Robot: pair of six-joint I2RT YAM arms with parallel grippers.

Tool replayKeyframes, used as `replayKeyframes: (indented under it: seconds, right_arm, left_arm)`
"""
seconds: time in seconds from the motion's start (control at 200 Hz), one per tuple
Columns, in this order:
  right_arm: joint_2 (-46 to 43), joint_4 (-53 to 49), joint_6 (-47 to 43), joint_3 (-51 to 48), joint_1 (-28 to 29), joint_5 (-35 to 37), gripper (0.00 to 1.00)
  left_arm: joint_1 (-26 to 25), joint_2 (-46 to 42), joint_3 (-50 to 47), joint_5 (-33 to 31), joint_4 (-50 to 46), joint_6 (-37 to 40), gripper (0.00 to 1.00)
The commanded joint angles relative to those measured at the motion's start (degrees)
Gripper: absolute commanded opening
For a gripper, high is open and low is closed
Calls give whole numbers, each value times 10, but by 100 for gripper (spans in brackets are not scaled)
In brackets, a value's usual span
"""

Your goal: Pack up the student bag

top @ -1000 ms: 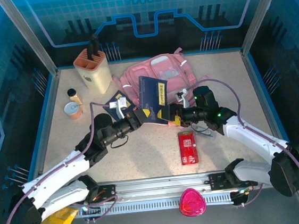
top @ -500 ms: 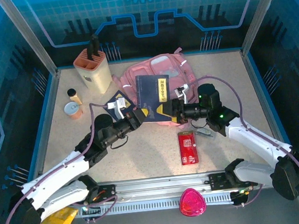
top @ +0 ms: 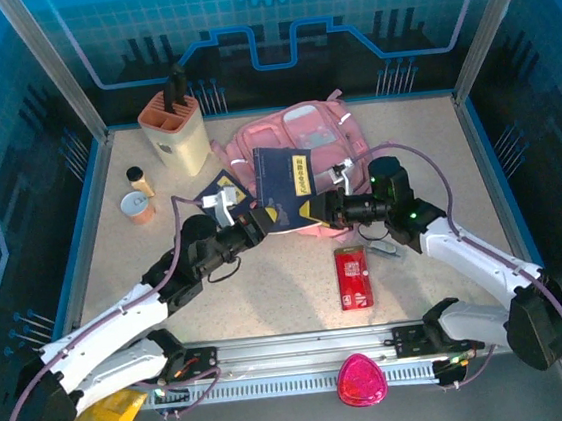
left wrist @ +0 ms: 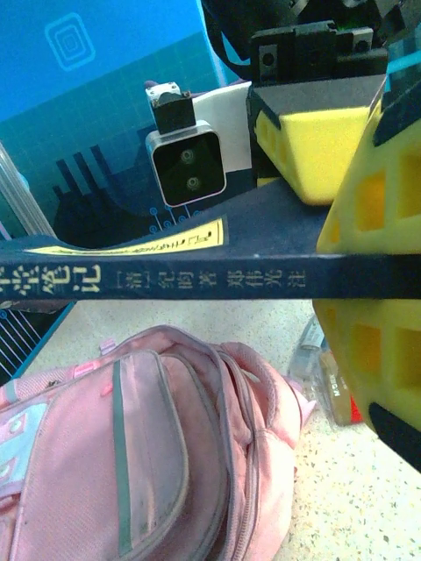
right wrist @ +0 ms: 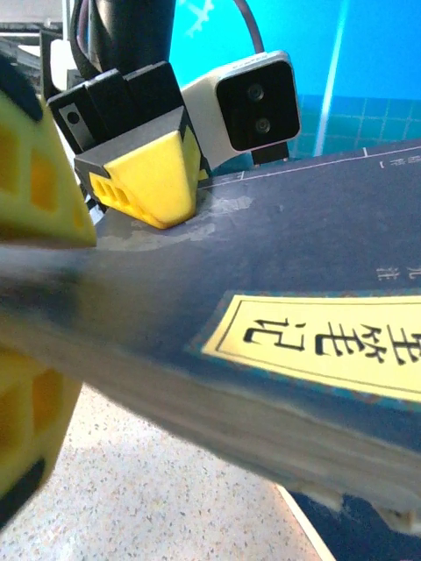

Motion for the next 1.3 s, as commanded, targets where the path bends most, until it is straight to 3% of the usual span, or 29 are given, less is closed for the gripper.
replayKeyframes:
  seconds: [0.0,0.085,0.175,0.255,0.38,0.49,0.925,1.106,1.296]
  right_arm:
    - [-10,7,-23,-3,-8,-7,15]
    - [-18,-30,-48,7,-15,-1,6]
    - [-32,-83,-87,18,-24,14,0]
    - [-50,-136,-123,26,-39,32,0]
    - [-79,-207,-165,28,-71,49,0]
    - [-106,-273,-199,31,-100,69,0]
    - [-175,-459,-290,25,-246,95,1]
    - [-182,-469,-293,12,-309,81,2]
    - [-165,-460,-295,5,-325,78,2]
  left_arm:
    - [-12,9,16,10,13,26,0]
    - [-11,14,21,9,2,32,0]
    - [-12,16,33,14,-24,52,17]
    - [-12,12,57,2,-88,107,36]
    - [-11,15,84,-68,-179,190,46]
    - [-12,55,122,-74,-215,267,54]
    - [-11,358,330,-33,-226,504,69]
    - [-13,476,434,-61,-269,585,75]
    - [-14,579,535,-56,-318,621,78]
